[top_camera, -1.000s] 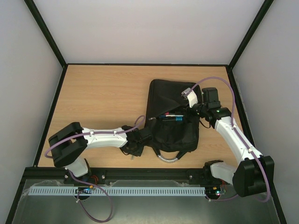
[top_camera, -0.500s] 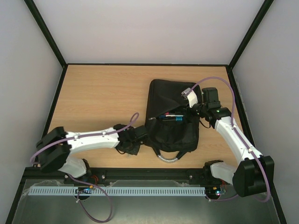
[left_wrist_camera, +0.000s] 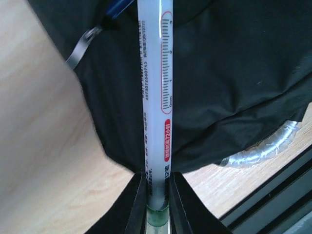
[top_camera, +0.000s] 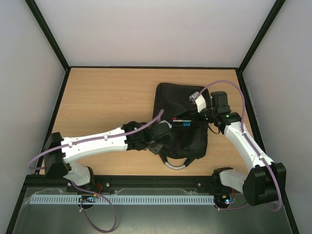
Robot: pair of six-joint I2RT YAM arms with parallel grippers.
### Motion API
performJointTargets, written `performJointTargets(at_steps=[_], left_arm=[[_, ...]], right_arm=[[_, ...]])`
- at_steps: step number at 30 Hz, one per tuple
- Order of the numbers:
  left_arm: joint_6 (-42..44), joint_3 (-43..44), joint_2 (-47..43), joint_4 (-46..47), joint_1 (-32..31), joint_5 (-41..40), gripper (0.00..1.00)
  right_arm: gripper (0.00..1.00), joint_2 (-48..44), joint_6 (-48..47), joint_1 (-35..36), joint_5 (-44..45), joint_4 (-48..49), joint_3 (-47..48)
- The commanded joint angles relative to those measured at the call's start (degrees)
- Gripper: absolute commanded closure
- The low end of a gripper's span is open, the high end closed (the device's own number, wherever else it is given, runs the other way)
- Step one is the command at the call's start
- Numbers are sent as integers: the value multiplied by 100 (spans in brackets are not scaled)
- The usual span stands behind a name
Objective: Pack the student bag
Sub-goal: Pick up the stationery from the center of the board, then place the stationery in the student bag.
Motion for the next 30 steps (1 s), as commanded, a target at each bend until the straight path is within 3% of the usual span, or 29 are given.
performJointTargets(at_steps=[1,6,17,30], left_arm=[[1081,445,536,212,-294,-635,98],[2168,716,1033,755,-361,-1284,98],[3682,1194,2027,1669,-466,-1791,98],[4635,1427,2998,2034,-408,-2592,98]], right_arm=[[99,-231,61,4,-441,295,183],[99,-191,53,4,-454,280,209],[99,-237,-2,5,-598,252,201],[99,-317,-34,5,-694,201,227]])
